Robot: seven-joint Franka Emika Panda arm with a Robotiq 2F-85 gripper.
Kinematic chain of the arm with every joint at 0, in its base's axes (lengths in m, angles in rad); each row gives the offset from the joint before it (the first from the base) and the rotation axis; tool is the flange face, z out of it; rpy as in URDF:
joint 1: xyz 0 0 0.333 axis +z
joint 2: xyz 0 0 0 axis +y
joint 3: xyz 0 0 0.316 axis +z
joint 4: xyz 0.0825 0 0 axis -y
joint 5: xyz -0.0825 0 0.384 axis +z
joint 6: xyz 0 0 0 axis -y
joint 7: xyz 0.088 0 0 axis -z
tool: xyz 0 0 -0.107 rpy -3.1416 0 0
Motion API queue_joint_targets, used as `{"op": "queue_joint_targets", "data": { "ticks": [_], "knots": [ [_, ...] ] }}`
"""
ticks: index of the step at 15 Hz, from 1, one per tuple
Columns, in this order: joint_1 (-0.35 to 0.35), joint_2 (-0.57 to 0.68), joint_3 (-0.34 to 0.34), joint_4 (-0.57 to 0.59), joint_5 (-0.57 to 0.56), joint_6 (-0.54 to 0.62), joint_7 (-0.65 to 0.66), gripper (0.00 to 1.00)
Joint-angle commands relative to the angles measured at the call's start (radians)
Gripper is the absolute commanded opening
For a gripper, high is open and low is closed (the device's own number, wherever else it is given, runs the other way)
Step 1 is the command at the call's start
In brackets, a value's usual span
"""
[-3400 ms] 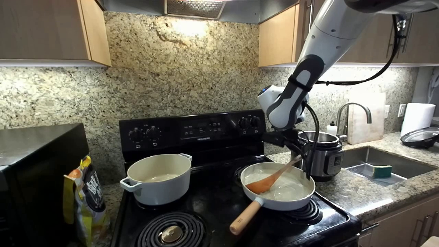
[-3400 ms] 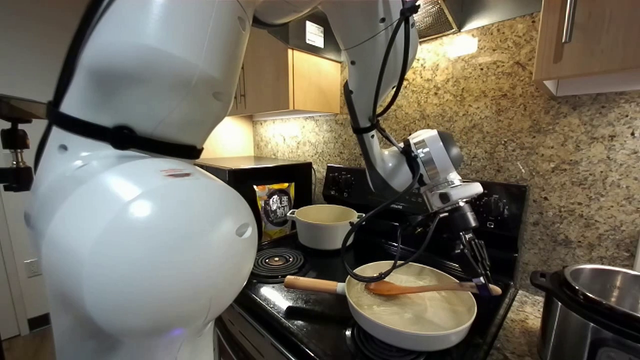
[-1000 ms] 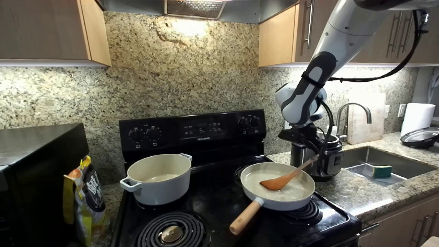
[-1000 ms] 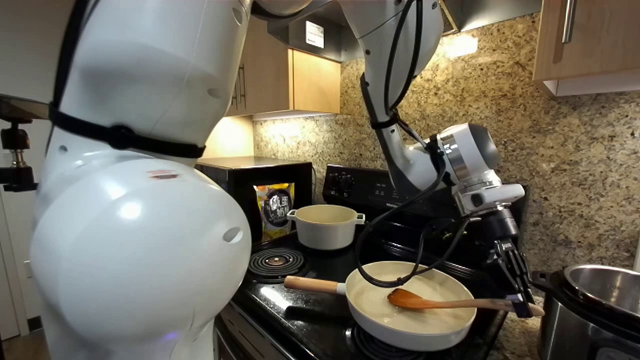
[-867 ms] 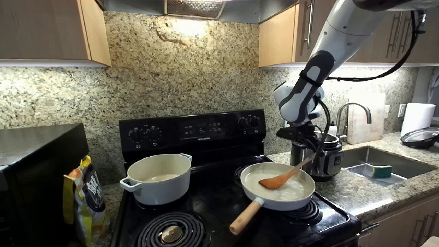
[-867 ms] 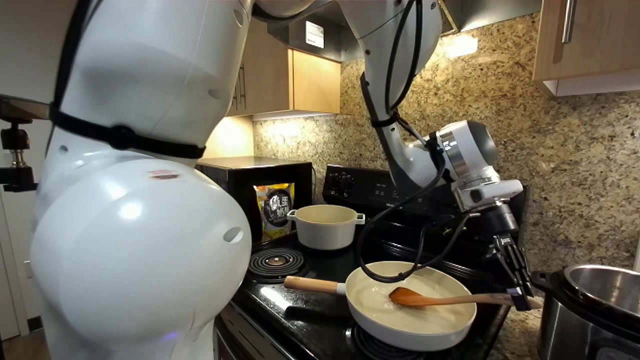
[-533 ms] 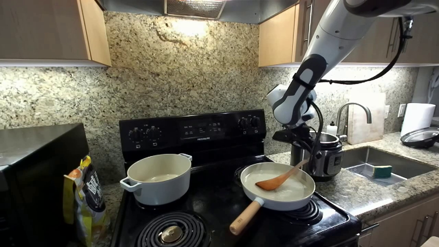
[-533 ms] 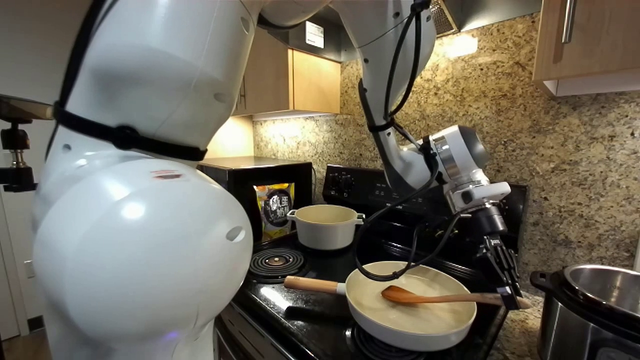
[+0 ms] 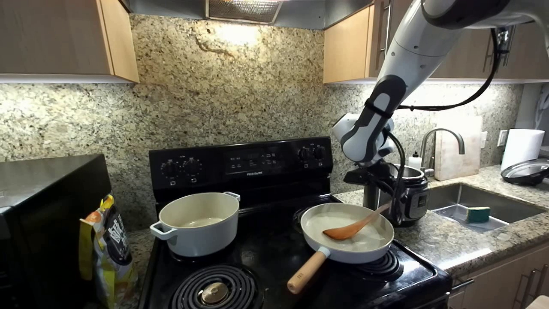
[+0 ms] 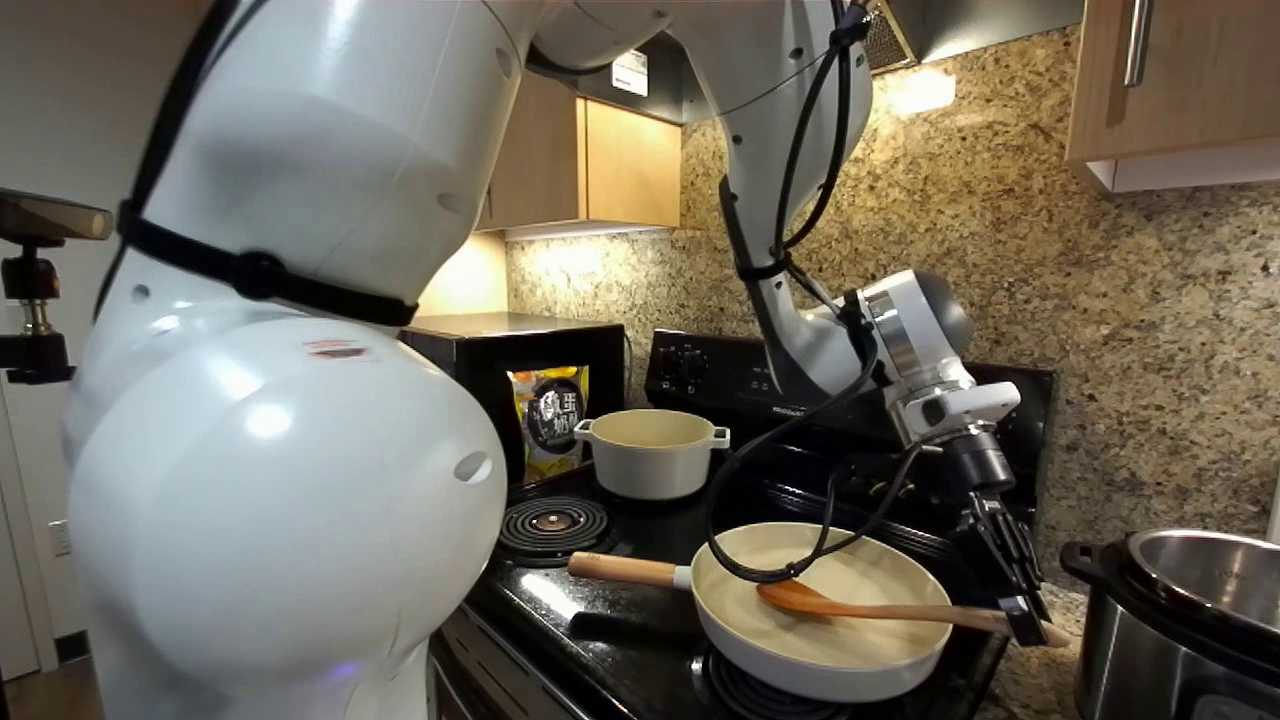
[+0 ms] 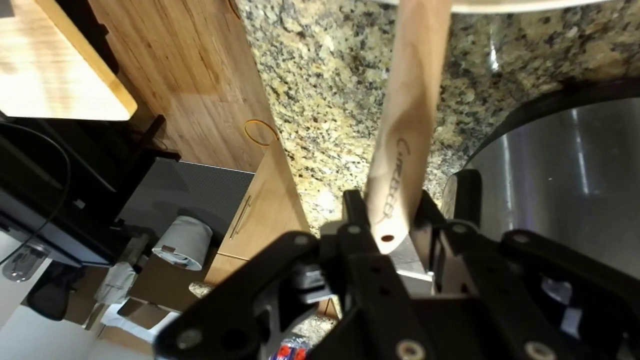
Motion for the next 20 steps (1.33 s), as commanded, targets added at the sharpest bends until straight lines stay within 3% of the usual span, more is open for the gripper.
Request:
{"op": "queue_joint_targets", "data": {
  "ticks": [1,8,20],
  "knots": [
    [-0.022,-0.004,-0.007,0.012,0.033,-0.002,0.005,0.11],
    [-0.043,0.002,-0.034,0.063,0.096,-0.010,0.005,0.11],
    [0.020,0.056,0.002,-0.005,-0.023,-0.039,-0.081,0.11]
  ]
}}
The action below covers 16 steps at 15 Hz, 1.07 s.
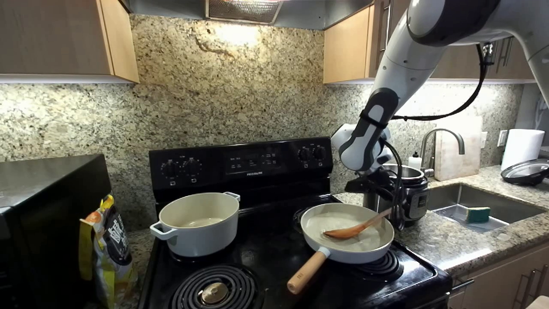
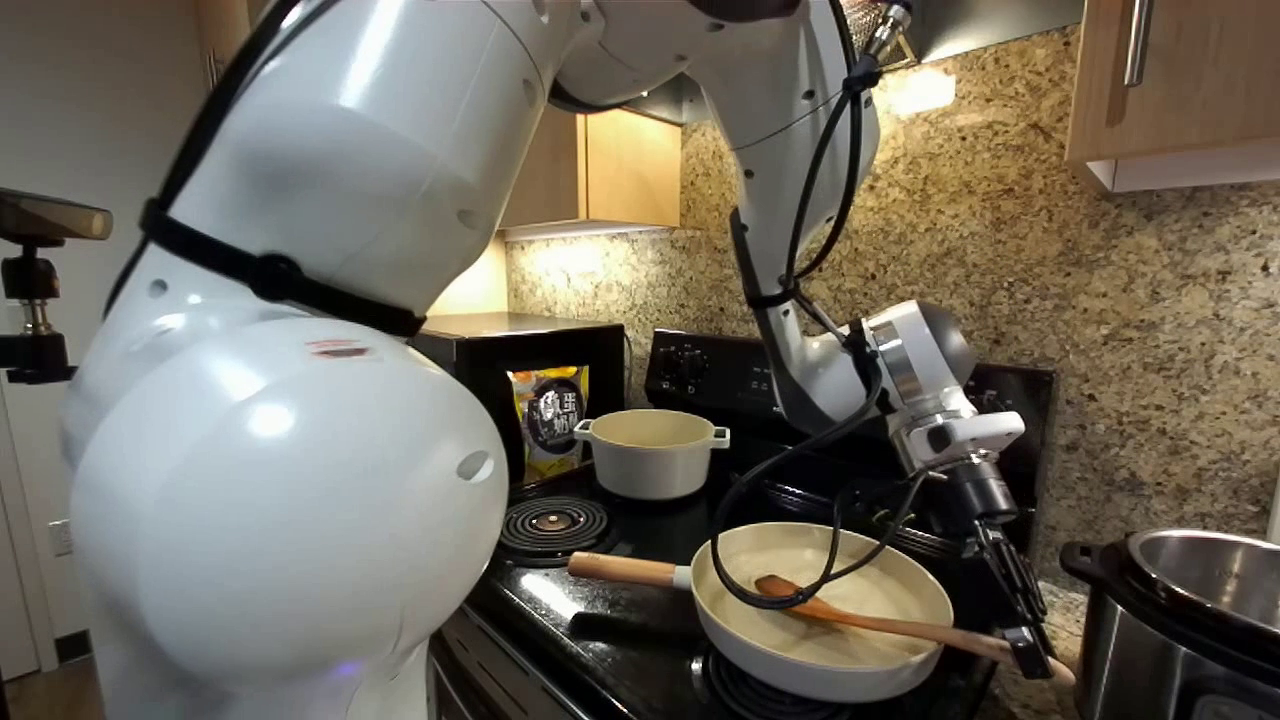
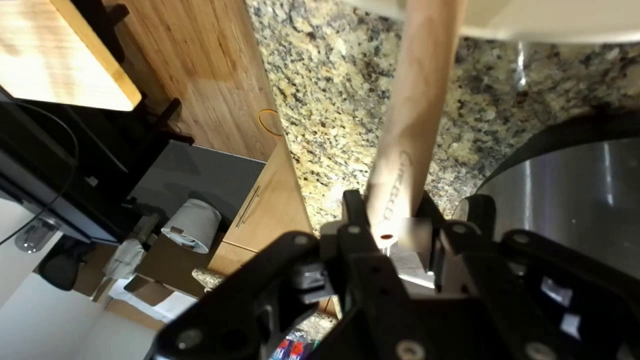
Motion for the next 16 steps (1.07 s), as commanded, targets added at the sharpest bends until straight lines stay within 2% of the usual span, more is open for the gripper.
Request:
{"op": "queue_joint_targets", "data": {
  "ticks": [1,3,5,9,13,16],
  "knots": [
    [0.012,-0.039,0.015,-0.057,-0.011,-0.007,-0.037,0.11],
    [0.001,-0.041,0.022,-0.054,0.035,0.011,-0.019,0.11],
    [-0.026,-0.056,0.027,-0.050,0.127,0.041,-0.015,0.11],
    [-0.035,-0.094,-0.011,-0.051,0.228,0.108,0.040,0.11],
    [-0.020,-0.121,-0.063,-0.062,0.164,0.145,0.100,0.11],
    [-0.022,-0.143,-0.080,-0.081,0.116,0.147,0.086,0.11]
  ]
}}
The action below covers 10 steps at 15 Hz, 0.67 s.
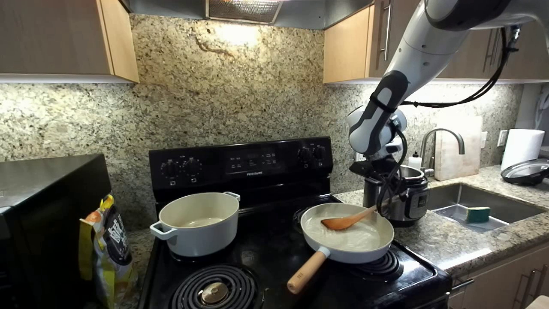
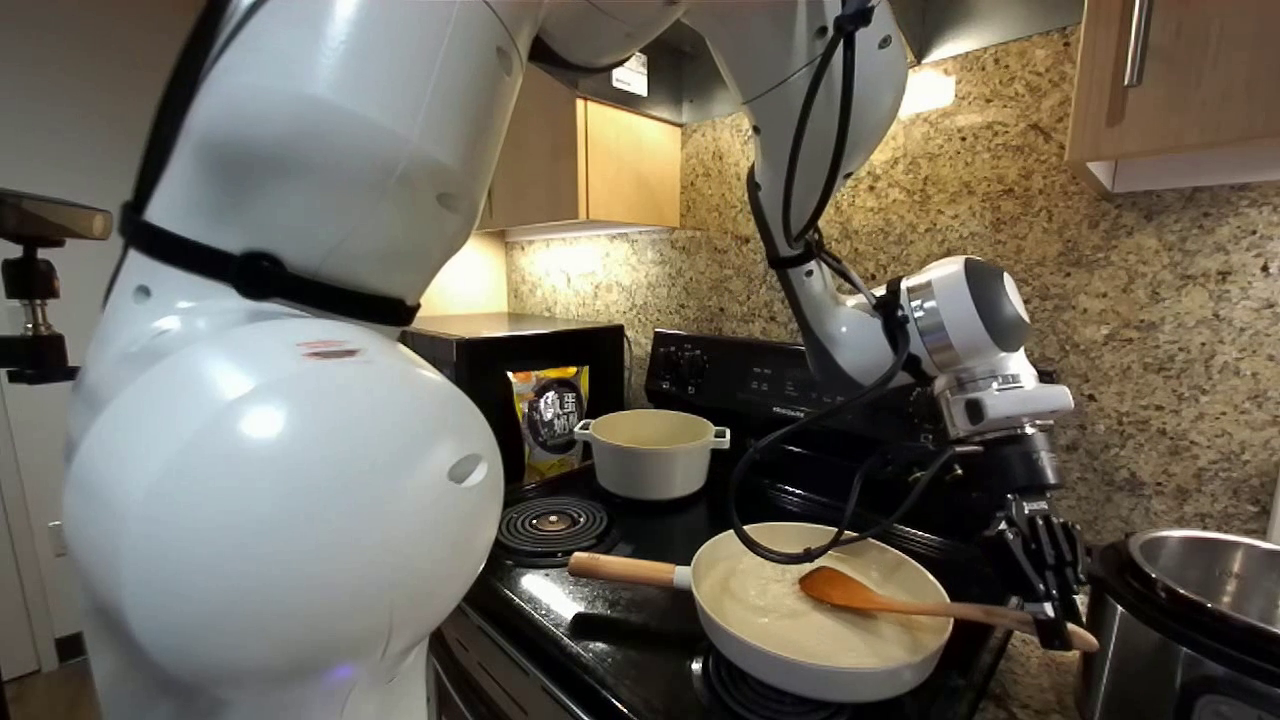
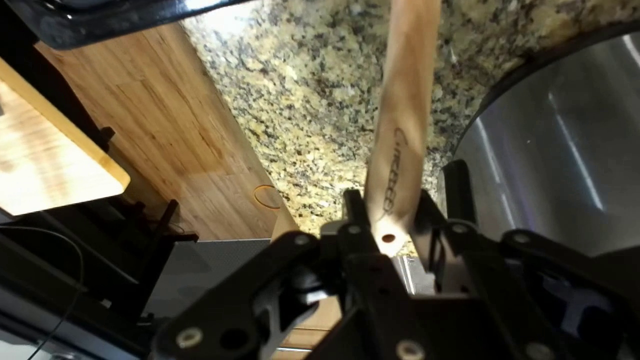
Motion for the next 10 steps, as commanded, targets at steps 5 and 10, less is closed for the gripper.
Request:
{"op": "queue_joint_targets", "data": {
  "ticks": [5,10],
  "knots": [
    [0.009,-0.086,-0.007,-0.134,-0.119,0.039,0.034,0.11],
    [0.025,-0.071,0.038,-0.135,-0.078,0.048,0.044,0.11]
  ]
}}
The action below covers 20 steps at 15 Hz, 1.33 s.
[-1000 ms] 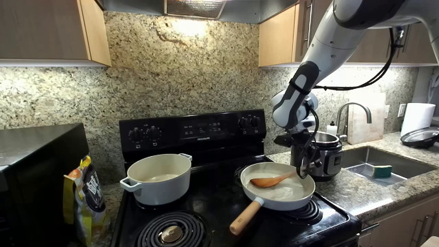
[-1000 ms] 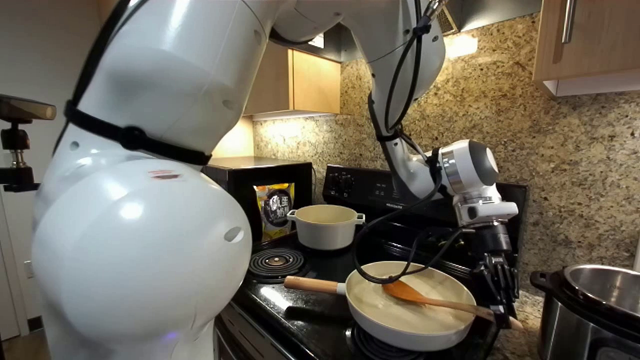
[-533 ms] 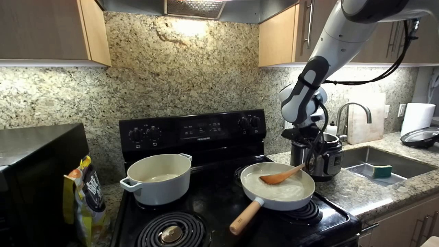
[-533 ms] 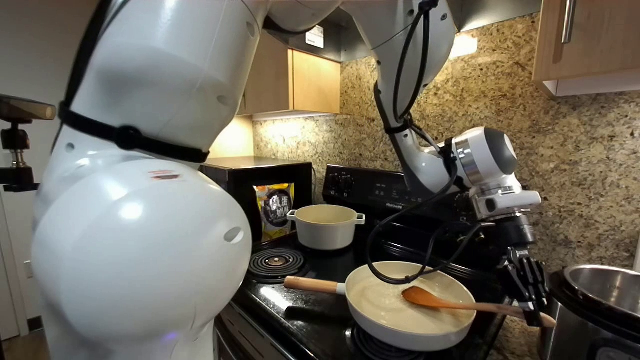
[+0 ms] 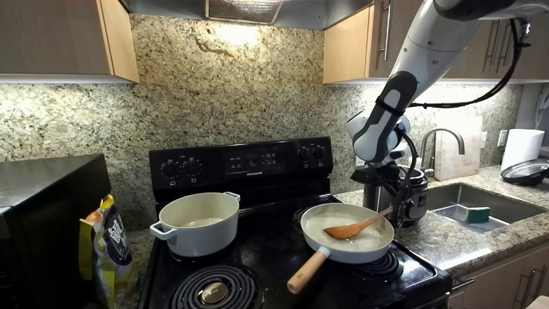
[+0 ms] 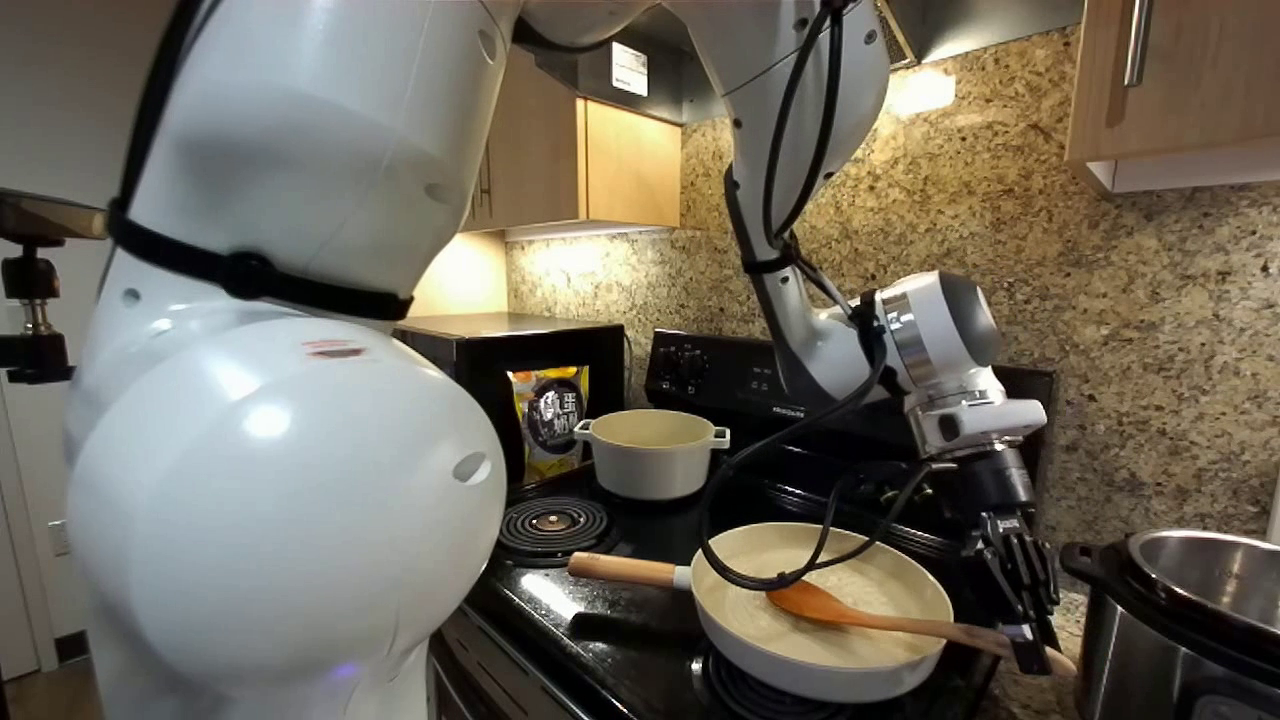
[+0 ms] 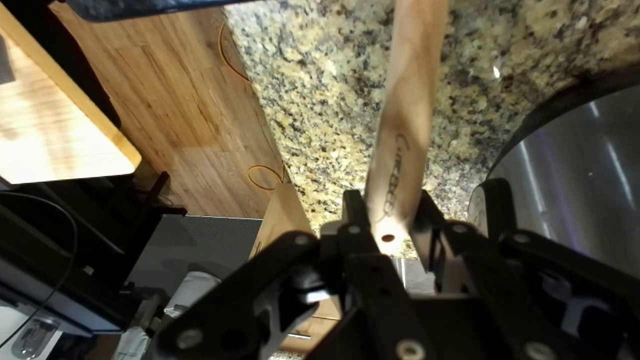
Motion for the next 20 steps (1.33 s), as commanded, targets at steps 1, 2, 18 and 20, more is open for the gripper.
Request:
{"op": "queue_joint_targets", "data": {
  "ticks": [1,2,18,20],
  "knots": [
    [0.016,-0.019,0.034,-0.014,0.016,0.020,0.050,0.11],
    [0.019,-0.013,0.044,0.000,0.029,0.020,0.056,0.11],
    [-0.036,0.035,-0.008,0.023,0.092,0.108,0.051,0.11],
    [-0.032,0.024,0.007,-0.002,0.117,0.119,0.042,0.11]
  ]
}}
